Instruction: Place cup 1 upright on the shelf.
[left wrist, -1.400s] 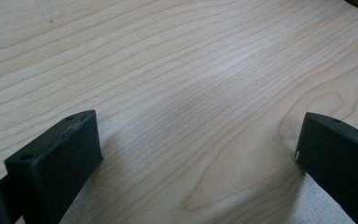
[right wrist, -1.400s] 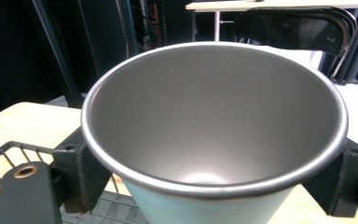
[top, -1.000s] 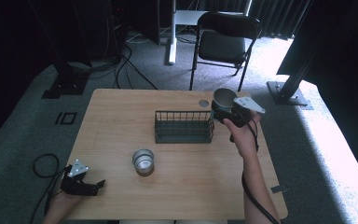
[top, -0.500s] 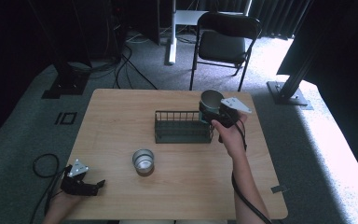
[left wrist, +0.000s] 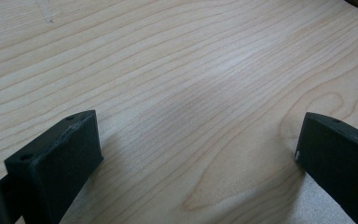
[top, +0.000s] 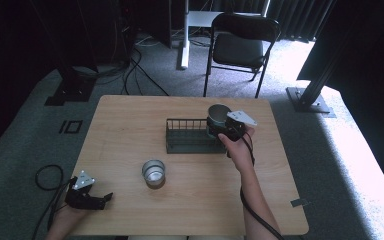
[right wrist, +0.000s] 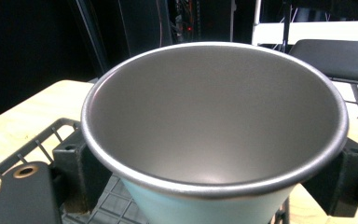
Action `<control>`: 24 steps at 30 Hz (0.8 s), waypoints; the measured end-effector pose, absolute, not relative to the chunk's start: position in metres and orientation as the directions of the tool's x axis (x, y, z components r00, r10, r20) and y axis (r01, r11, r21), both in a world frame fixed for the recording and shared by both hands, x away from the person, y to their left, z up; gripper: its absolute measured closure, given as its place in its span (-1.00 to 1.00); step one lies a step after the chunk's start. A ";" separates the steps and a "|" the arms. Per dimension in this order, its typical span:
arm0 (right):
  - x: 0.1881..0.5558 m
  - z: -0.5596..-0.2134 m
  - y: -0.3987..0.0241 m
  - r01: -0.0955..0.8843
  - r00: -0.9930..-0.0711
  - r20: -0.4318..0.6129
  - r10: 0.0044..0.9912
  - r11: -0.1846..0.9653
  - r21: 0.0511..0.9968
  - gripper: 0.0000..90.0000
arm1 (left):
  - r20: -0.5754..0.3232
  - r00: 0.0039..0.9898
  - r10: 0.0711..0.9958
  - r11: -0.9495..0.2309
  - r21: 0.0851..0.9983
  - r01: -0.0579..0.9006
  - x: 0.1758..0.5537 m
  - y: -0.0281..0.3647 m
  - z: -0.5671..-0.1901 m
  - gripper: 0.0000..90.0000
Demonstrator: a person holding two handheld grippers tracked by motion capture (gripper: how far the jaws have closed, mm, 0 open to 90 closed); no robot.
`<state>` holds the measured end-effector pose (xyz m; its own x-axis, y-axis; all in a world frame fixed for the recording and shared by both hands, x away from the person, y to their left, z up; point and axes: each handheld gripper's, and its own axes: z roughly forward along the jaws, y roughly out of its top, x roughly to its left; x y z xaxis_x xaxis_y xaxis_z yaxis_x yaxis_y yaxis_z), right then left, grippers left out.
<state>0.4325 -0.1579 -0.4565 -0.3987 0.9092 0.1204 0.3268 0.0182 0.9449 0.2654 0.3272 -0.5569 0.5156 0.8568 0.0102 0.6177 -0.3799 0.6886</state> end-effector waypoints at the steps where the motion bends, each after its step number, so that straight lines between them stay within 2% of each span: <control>1: 0.433 -0.458 -0.157 0.329 -0.399 0.118 0.909 0.022 0.944 -0.69 | 0.010 0.516 0.857 -0.380 0.689 0.618 0.265 0.327 -0.557 -0.99; 24: 0.440 -0.480 -0.148 0.347 -0.391 0.084 0.916 0.062 0.936 -0.69 | 0.010 0.515 0.857 -0.380 0.689 0.618 0.265 0.327 -0.557 -0.99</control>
<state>0.4403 -0.1478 -0.4800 -0.3912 0.9165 0.0841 0.3471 0.0623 0.9357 0.2654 0.3272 -0.5569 0.5155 0.8568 0.0101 0.6176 -0.3797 0.6888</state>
